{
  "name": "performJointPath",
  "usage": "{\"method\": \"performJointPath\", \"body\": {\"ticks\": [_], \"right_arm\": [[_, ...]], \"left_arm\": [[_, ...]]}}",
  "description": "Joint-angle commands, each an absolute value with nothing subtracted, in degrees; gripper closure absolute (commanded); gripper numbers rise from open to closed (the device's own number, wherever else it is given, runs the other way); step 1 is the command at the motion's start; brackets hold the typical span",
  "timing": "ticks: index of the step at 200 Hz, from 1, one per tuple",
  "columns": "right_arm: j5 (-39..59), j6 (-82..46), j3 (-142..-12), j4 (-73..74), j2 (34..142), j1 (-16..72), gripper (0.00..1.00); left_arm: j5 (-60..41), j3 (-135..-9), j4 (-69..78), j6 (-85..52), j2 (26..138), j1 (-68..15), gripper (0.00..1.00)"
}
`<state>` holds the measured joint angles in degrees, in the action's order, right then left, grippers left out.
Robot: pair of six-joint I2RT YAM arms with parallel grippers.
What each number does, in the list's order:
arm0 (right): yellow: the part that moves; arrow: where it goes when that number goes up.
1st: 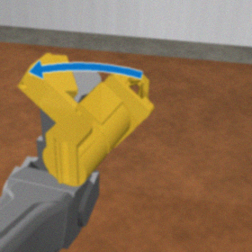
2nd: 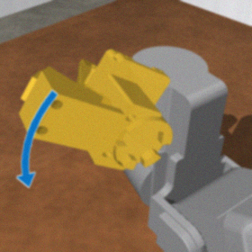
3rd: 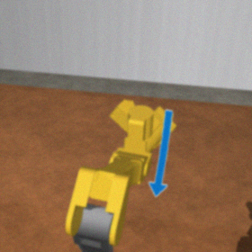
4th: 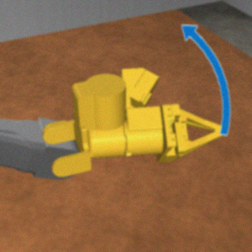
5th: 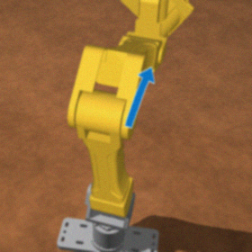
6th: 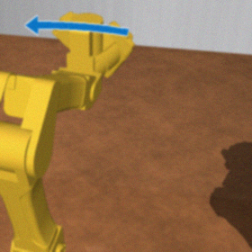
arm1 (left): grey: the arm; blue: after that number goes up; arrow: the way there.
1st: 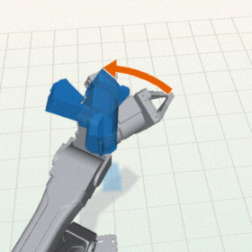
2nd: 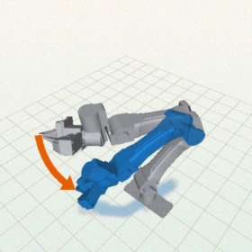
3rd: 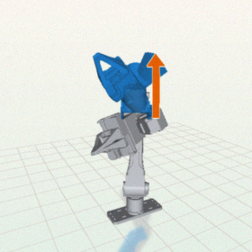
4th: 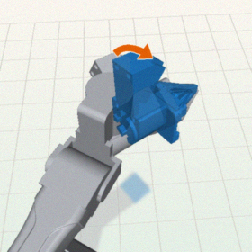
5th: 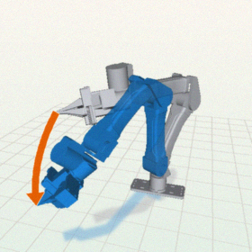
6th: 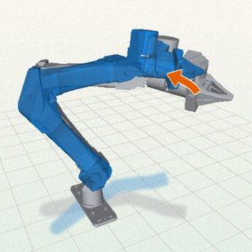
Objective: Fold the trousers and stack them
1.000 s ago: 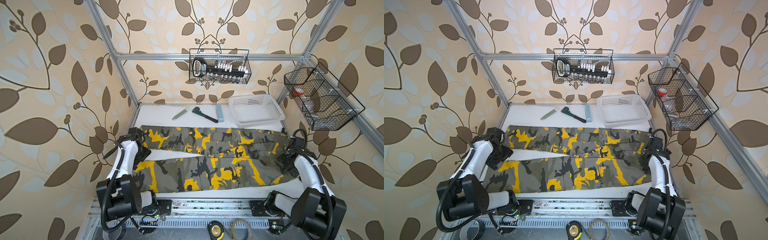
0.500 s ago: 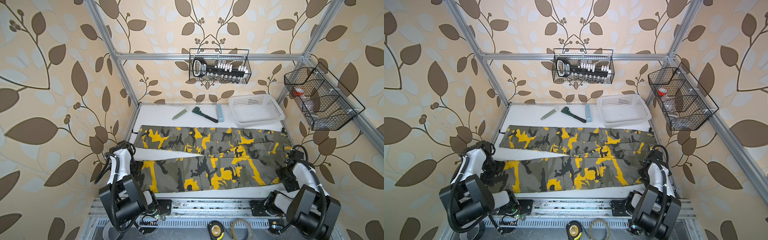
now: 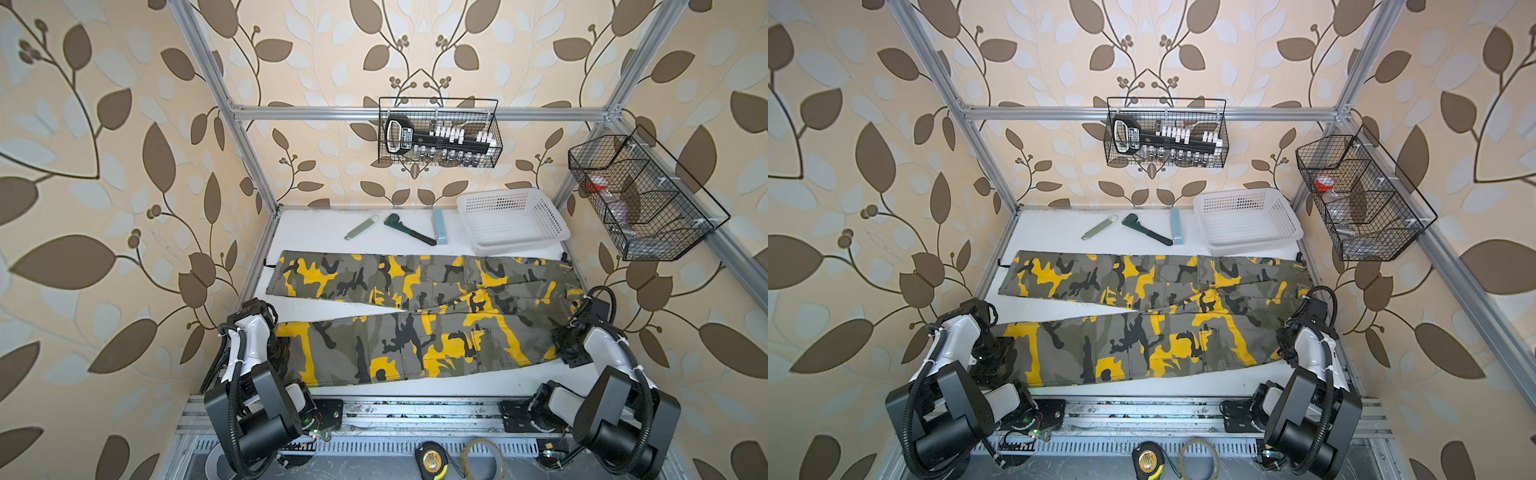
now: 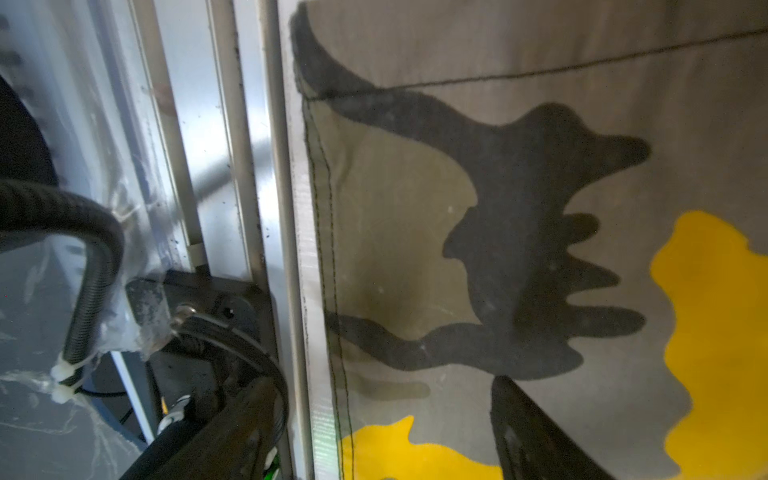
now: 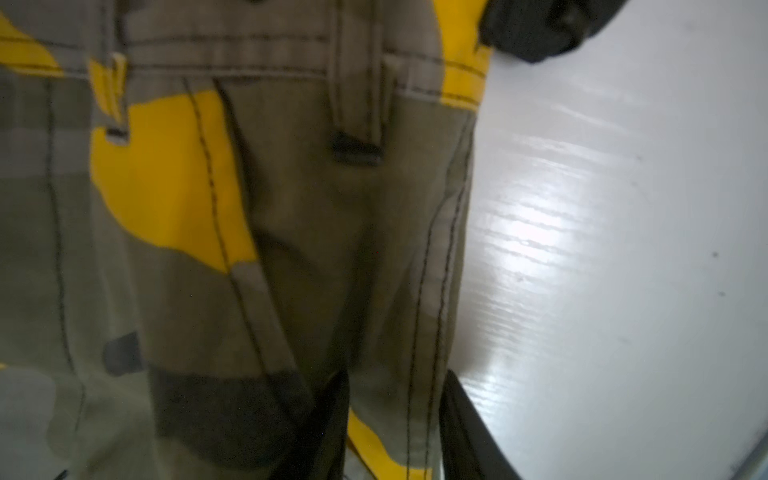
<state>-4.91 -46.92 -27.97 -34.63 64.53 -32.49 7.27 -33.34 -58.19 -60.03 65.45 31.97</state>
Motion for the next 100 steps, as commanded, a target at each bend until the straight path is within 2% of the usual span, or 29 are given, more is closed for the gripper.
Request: {"method": "performJointPath", "body": {"ticks": [1,60,100], "right_arm": [[-4.13,-46.43,-26.61,-35.71,65.01,-32.61,0.73],[-5.67,-46.50,-29.02,-36.36,65.75,-30.96,0.76],[-5.72,-46.28,-30.14,-37.43,65.52,-30.76,0.82]], "left_arm": [[5.90,-30.82,-55.19,-63.19,64.82,32.76,0.20],[4.43,-24.02,-44.97,-63.81,66.16,32.71,0.38],[6.81,-26.93,-44.74,-61.60,66.70,32.70,0.79]]}}
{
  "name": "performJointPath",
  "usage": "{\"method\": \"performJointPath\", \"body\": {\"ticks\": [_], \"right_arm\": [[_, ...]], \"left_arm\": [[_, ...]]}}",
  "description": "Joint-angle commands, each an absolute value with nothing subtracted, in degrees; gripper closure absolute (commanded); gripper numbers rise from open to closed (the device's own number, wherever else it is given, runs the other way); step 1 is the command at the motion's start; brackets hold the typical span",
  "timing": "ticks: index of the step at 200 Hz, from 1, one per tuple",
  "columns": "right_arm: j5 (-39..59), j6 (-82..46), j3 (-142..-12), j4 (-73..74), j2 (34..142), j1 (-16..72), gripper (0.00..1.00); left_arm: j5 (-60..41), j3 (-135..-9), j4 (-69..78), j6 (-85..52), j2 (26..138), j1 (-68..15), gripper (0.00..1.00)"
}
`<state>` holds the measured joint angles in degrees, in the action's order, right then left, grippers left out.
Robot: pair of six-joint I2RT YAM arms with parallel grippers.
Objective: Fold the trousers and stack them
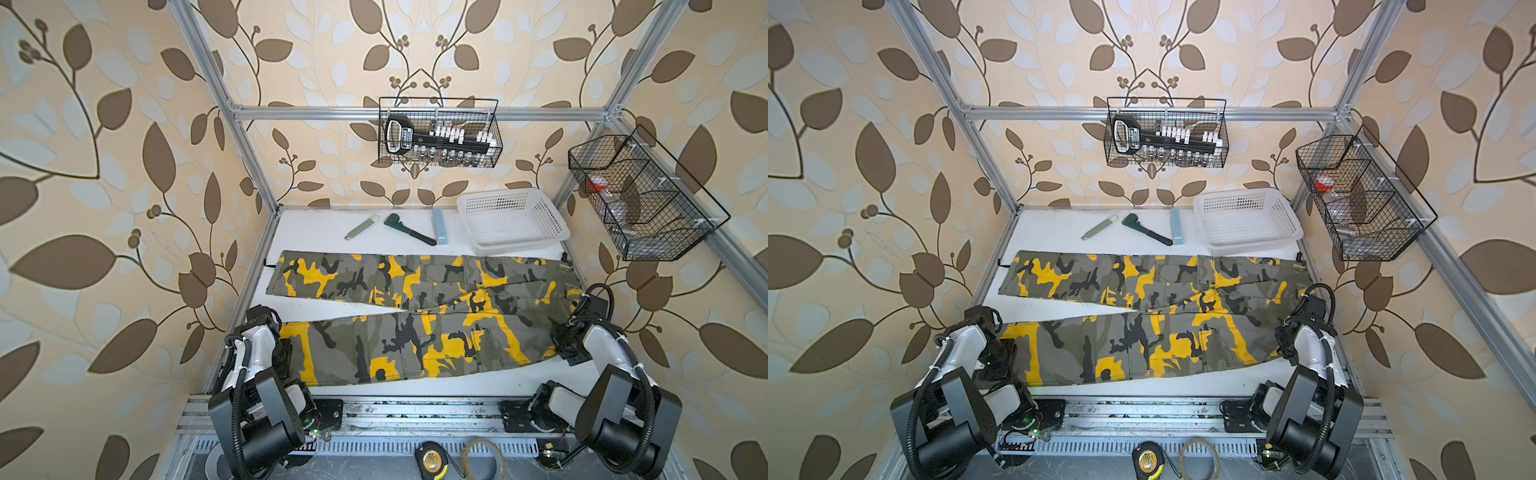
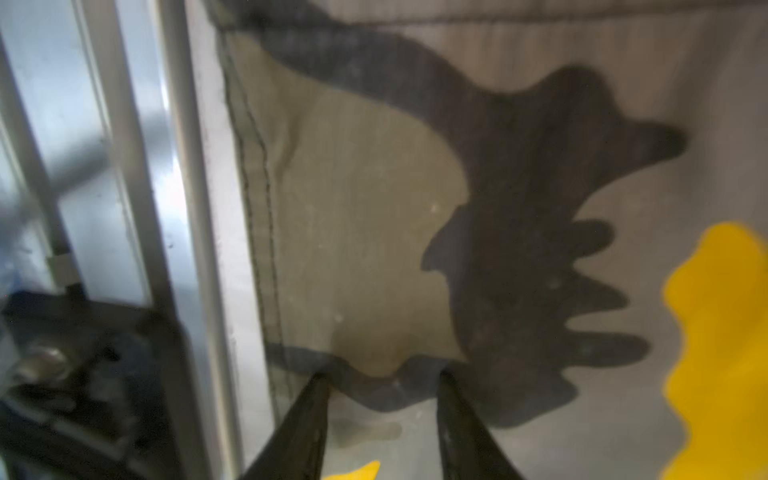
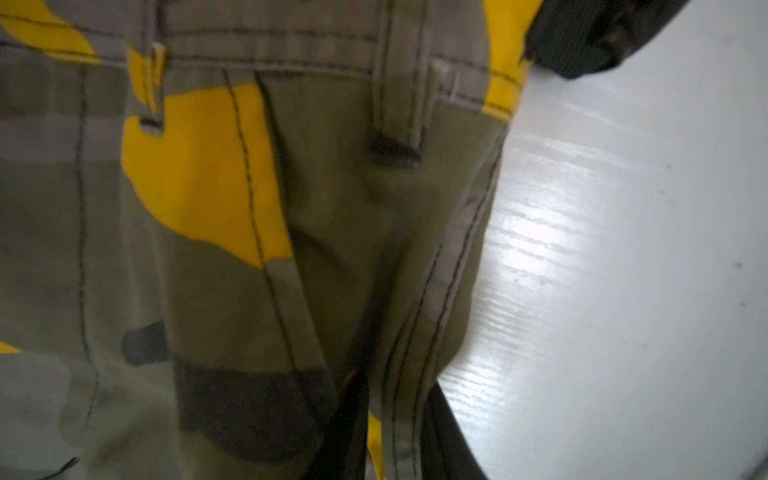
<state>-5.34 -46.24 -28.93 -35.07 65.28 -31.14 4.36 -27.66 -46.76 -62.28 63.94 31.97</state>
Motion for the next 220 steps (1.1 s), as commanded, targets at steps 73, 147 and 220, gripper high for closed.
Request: {"method": "performJointPath", "body": {"ticks": [73,147,220], "right_arm": [[-7.84,-45.89,-35.40,-40.15,65.65,-28.21,0.95],[-7.54,-46.68,-34.29,-39.21,65.35,-26.28,0.95],[-9.09,-49.29,-32.88,-39.54,63.49,-21.43,0.95]], "left_arm": [[6.19,-32.60,-51.23,-59.47,62.18,32.70,1.00],[0.39,-31.20,-36.06,-55.73,74.81,32.70,1.00],[-0.80,-39.43,-27.43,-52.15,88.61,32.61,1.00]]}}
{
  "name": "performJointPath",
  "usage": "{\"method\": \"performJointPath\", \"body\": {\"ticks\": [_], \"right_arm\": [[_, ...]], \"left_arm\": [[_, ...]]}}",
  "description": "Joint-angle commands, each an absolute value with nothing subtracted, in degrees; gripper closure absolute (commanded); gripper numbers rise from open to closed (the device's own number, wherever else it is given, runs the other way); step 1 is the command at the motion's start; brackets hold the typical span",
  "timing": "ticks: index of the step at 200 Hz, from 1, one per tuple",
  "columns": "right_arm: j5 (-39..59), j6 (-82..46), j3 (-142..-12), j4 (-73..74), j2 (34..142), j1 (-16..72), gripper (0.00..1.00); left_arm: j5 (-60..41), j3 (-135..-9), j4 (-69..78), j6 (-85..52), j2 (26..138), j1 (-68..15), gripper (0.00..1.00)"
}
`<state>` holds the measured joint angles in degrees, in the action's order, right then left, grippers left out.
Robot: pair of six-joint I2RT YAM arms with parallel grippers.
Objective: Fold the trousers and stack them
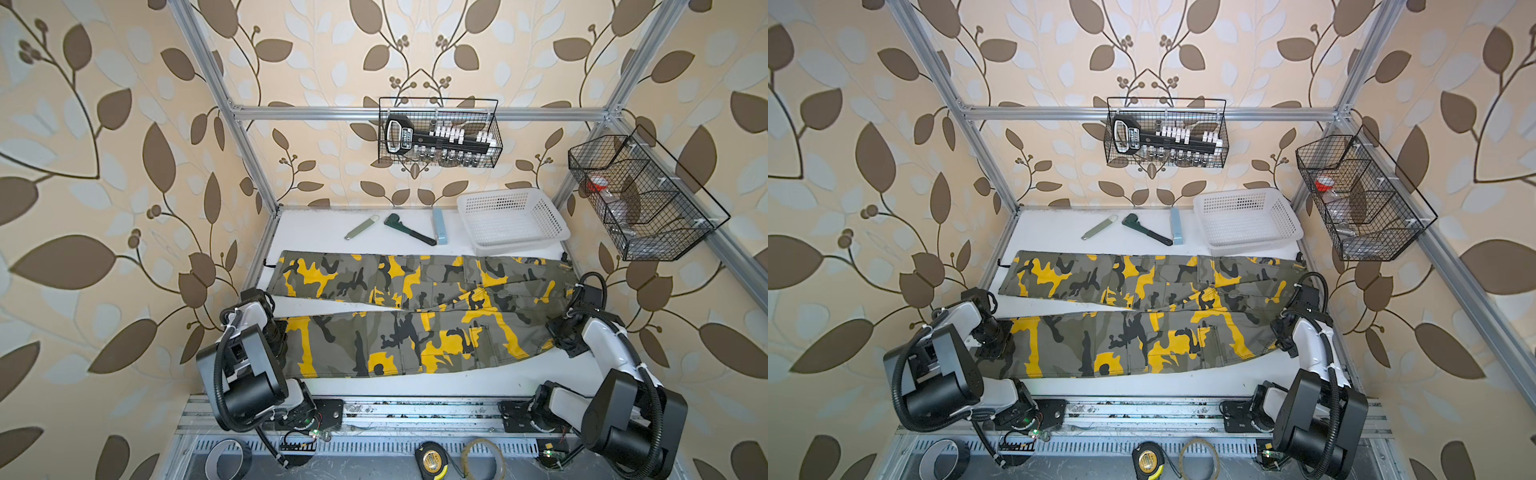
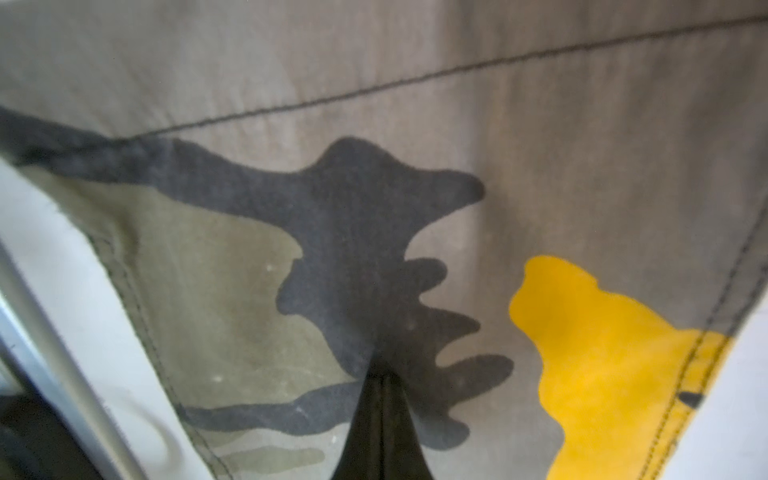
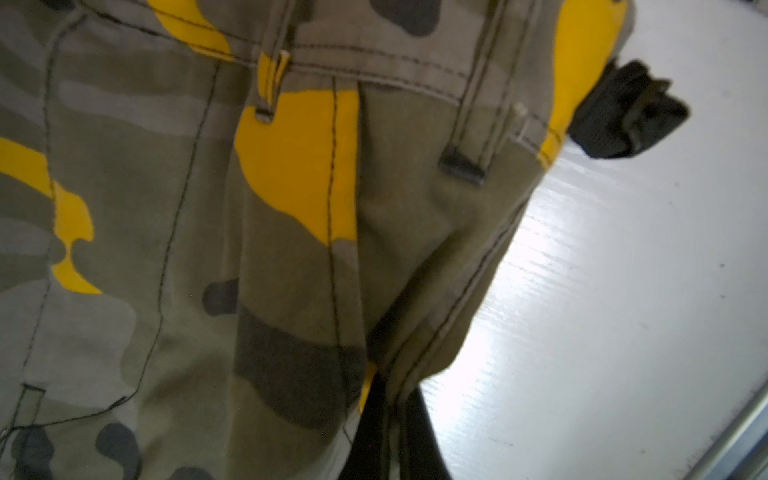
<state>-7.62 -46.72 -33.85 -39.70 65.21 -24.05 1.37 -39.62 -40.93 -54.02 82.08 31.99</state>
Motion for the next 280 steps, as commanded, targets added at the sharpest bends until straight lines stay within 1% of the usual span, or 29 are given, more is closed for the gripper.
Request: {"method": "performJointPath", "body": {"ticks": [1,43,51,61,77,80,88,115,126,139,161,193,202,244,260,272,280], "right_arm": [[-9.12,-49.39,-32.83,-39.55,63.39,-21.26,0.95],[-6.12,-54.49,-29.15,-40.06,60.60,-19.23,0.95],[-5.96,-55.25,-28.59,-40.23,59.86,-18.62,0.95],[-5.76,-56.10,-28.16,-40.73,59.18,-18.13,0.95],[-5.90,-56.69,-28.25,-40.85,58.92,-17.43,0.95],[-6.02,-56.69,-28.43,-40.87,58.96,-17.22,0.95],[-6.50,-56.69,-28.81,-41.14,59.12,-16.74,0.95],[-7.03,-56.79,-29.29,-41.07,59.34,-15.70,0.95],[-7.12,-56.69,-29.40,-40.88,59.65,-15.50,0.95],[-7.12,-56.39,-29.51,-40.65,59.93,-15.38,0.96],[-7.37,-55.50,-30.37,-40.69,60.29,-15.29,0.96],[-8.28,-54.48,-31.93,-41.57,60.03,-15.25,0.97],[-8.35,-54.36,-32.09,-41.63,59.73,-15.26,0.99],[-8.91,-53.50,-33.21,-42.16,60.06,-15.29,0.99],[-9.31,-53.26,-33.95,-42.53,60.04,-15.38,0.99],[-9.50,-53.00,-34.46,-42.87,59.87,-15.51,0.99],[-9.82,-52.97,-34.87,-43.06,59.63,-15.45,0.99]], "left_arm": [[-0.84,-39.58,-27.43,-52.13,88.61,32.61,1.00],[-1.64,-46.88,-32.85,-48.22,88.09,31.73,1.00],[-1.96,-48.11,-34.80,-47.21,87.12,31.71,0.93],[-1.71,-49.78,-37.70,-45.84,85.56,31.69,0.80],[-0.77,-52.17,-43.13,-43.86,82.87,31.64,0.63],[-0.51,-52.53,-44.24,-43.54,80.86,31.64,0.59],[0.31,-53.55,-47.34,-42.94,78.99,31.64,0.52],[3.94,-53.06,-57.60,-43.27,73.53,31.73,0.39],[4.63,-49.86,-58.25,-44.05,70.76,31.87,0.36],[3.30,-45.07,-55.48,-45.16,68.41,31.99,0.33],[0.35,-40.30,-50.15,-47.21,69.08,32.08,0.32],[0.42,-36.99,-44.37,-47.99,71.54,32.13,0.32],[0.73,-35.98,-43.04,-48.08,72.44,32.17,0.33],[-0.14,-33.34,-36.10,-48.26,76.99,32.34,0.43],[-0.10,-33.27,-35.76,-47.93,78.66,32.33,0.55],[-0.19,-32.73,-35.66,-47.96,78.87,32.33,0.66],[-0.33,-32.61,-35.63,-48.12,78.74,32.27,0.76]]}}
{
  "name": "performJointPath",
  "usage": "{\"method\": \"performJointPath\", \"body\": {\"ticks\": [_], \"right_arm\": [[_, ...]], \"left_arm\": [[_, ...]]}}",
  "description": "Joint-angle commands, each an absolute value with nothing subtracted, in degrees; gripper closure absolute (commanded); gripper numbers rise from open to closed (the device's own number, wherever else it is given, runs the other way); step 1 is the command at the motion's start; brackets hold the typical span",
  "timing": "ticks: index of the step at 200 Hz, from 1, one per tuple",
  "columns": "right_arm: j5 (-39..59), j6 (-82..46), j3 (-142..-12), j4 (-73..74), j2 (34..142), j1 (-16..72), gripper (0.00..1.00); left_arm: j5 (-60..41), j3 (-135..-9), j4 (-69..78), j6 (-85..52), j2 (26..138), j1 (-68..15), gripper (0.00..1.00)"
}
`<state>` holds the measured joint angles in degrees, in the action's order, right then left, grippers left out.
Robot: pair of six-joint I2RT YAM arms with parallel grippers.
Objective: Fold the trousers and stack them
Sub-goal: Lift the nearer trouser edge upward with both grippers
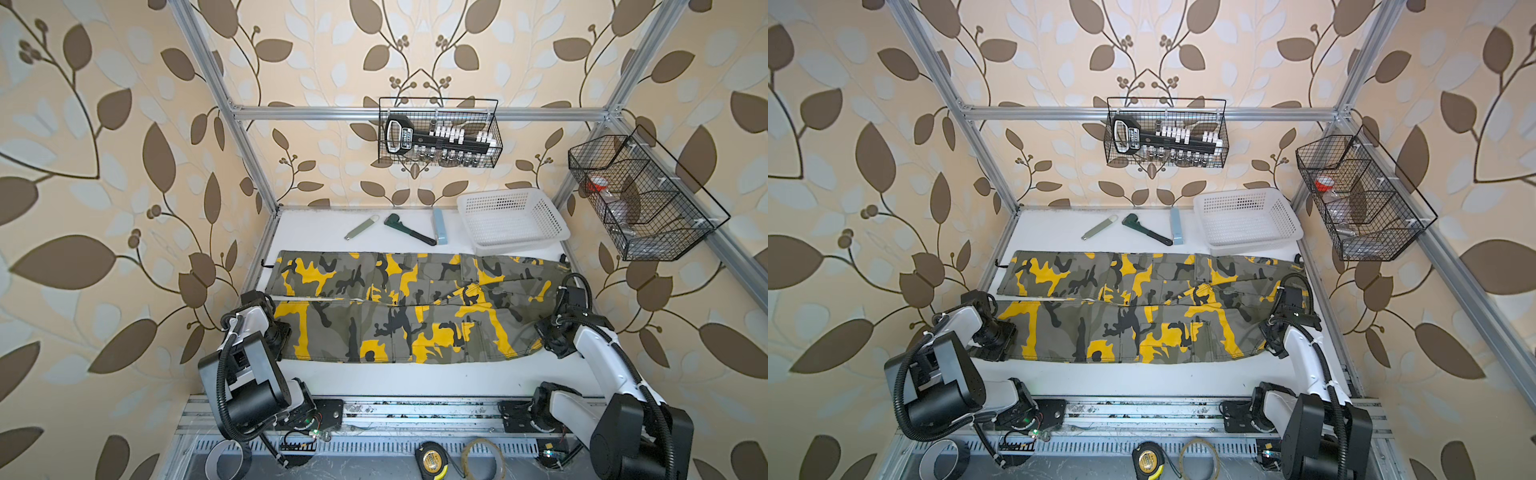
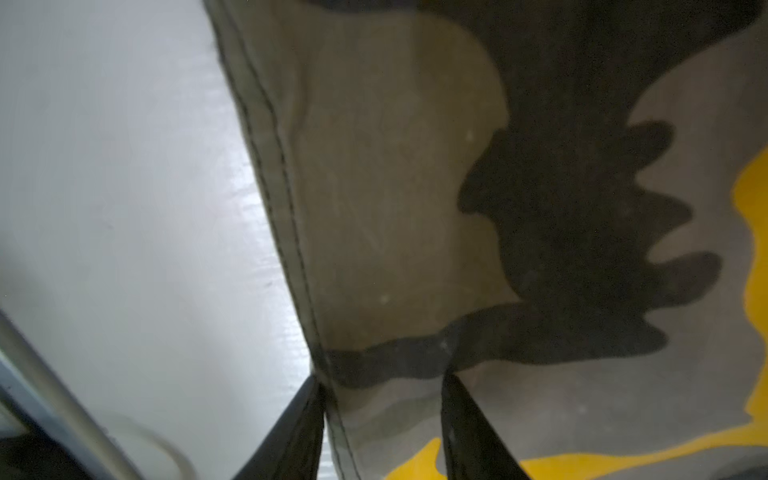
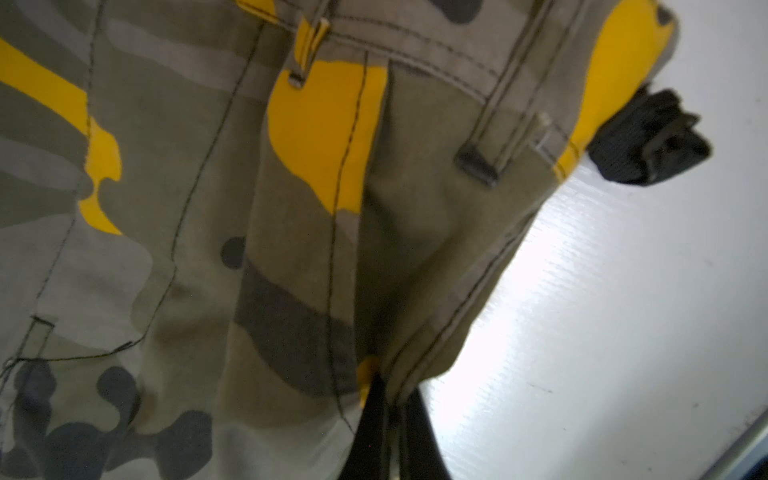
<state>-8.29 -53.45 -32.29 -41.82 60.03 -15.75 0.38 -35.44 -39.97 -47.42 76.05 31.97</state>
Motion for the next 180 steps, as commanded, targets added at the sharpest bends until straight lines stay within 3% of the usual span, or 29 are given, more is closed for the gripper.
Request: {"method": "performJointPath", "body": {"ticks": [1,25,115,180], "right_arm": [[-9.87,-52.94,-34.88,-43.11,59.61,-15.41,1.00],[-11.40,-52.10,-36.89,-44.49,59.09,-15.21,1.00],[-17.51,-48.35,-45.97,-54.43,52.57,-14.24,1.00],[-21.40,-44.06,-51.39,-66.19,45.73,-13.19,0.99]], "left_arm": [[-0.34,-32.65,-35.66,-48.10,78.66,32.26,0.78],[0.82,-36.17,-40.22,-46.93,76.89,32.34,1.00],[11.41,-55.89,-65.03,-45.64,61.38,32.28,1.00],[17.98,-64.42,-74.49,-49.11,58.77,32.17,1.00]]}}
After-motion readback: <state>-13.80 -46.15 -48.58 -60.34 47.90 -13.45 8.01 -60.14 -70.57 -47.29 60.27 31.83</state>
